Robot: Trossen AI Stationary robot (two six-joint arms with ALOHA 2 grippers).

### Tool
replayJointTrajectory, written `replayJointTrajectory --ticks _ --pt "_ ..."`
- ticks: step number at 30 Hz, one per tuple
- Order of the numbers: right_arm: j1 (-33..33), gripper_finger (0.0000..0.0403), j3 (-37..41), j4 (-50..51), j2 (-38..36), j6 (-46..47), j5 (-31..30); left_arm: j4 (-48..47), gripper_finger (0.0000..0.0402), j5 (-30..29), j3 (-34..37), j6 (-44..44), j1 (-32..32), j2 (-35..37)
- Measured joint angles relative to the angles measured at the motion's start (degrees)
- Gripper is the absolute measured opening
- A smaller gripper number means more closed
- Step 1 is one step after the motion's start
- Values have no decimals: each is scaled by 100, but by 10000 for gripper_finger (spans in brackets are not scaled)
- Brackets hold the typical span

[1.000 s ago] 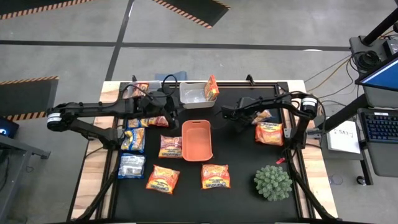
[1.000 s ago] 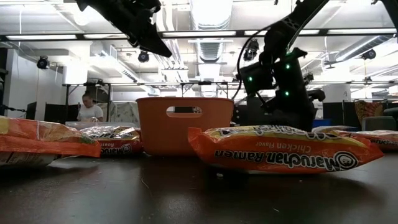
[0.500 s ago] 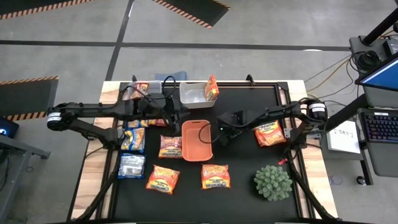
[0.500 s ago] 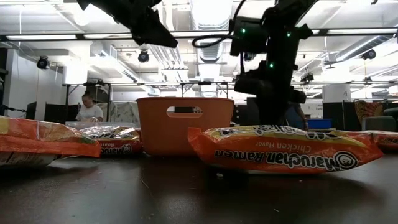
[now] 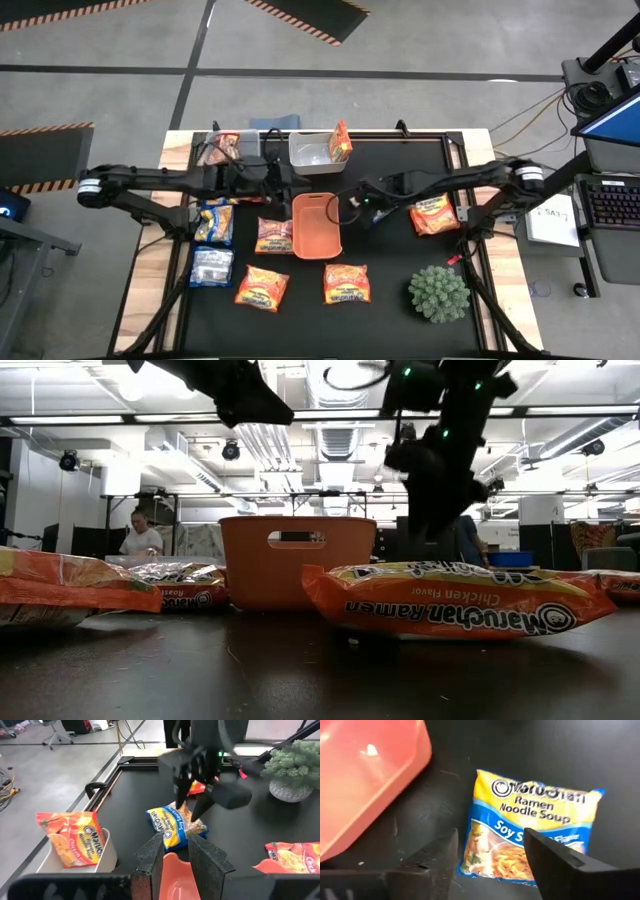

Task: Sort Maruchan noodles
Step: Put the blue bag into the orange bin

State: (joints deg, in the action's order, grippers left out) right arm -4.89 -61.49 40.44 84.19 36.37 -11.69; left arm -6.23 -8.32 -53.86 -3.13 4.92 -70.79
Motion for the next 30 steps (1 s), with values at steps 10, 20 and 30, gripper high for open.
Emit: replayJointTrajectory --ticks 10,20,30 --pt "-156 261 1058 -505 -1551 -194 -247 1099 75 250 -112 74 -93 -1060" --pt "-602 263 2585 -1885 -2579 165 13 1154 75 332 -841 74 -101 -2255" --pt "-754 263 2930 -1877 -2818 276 -10 1173 75 334 -1441 60 -139 -3310"
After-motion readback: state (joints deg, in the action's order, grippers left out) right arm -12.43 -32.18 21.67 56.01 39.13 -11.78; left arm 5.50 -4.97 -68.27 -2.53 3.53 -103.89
